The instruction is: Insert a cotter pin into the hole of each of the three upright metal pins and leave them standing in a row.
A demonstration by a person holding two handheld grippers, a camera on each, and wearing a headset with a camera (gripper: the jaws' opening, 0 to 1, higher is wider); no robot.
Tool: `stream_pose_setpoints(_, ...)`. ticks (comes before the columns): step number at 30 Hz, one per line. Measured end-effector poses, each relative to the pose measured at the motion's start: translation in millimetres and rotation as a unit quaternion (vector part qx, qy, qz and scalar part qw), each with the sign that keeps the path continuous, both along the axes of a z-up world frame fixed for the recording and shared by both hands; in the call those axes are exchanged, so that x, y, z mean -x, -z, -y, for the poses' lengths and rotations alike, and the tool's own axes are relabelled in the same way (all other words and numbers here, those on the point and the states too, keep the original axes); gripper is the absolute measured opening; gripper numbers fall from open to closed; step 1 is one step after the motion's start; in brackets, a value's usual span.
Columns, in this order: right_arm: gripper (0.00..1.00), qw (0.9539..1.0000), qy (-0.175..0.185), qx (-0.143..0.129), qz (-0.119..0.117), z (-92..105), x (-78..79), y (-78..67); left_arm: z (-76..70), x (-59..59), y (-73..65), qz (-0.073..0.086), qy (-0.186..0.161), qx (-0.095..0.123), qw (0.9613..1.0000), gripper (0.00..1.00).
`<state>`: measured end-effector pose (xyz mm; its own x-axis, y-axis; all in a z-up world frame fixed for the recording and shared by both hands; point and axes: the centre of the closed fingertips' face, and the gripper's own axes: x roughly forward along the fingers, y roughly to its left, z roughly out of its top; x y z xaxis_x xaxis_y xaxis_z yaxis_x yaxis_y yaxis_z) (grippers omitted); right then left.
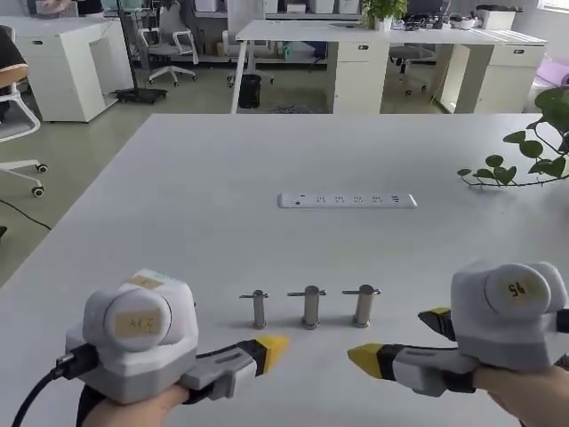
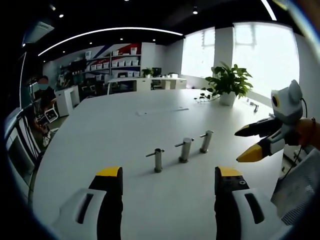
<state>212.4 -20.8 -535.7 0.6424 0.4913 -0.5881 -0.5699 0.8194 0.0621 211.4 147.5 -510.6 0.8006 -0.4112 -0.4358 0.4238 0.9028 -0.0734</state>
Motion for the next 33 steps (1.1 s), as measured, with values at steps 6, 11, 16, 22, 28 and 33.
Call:
stream_pose_setpoints(6, 0.69, 0.9999, 0.003, -0.006, 0.014, -3.4, 1.6, -1.4, -2.0, 0.5, -2.7, 0.021, -0.005, -0.003, 0.9998, 0.74)
stream_pose_setpoints(11, 0.69, 0.9993, 0.012, -0.021, 0.028, -3.3, 2.2, -2.9, -5.3, 1.8, -2.8, 0.031, -0.010, -0.001, 0.9995, 0.74)
stream_pose_setpoints(16, 0.68, 0.9983, 0.015, -0.028, 0.049, -2.4, 2.3, -8.1, -7.1, 2.4, -3.6, 0.039, -0.015, 0.002, 0.9991, 0.73)
stream_pose_setpoints(22, 0.68, 0.9980, 0.011, -0.035, 0.051, -4.9, 2.5, -6.4, -10.0, 5.5, -0.2, 0.040, -0.018, -0.008, 0.9990, 0.73)
stream_pose_setpoints(28, 0.68, 0.9986, 0.004, -0.020, 0.050, -4.4, 2.8, -5.1, -10.9, 6.1, 2.6, 0.037, -0.018, -0.008, 0.9991, 0.74)
stream_pose_setpoints(33, 0.69, 0.9988, 0.004, -0.019, 0.046, -4.0, 2.3, -3.7, -10.2, 6.8, 3.6, 0.036, -0.014, -0.011, 0.9992, 0.75)
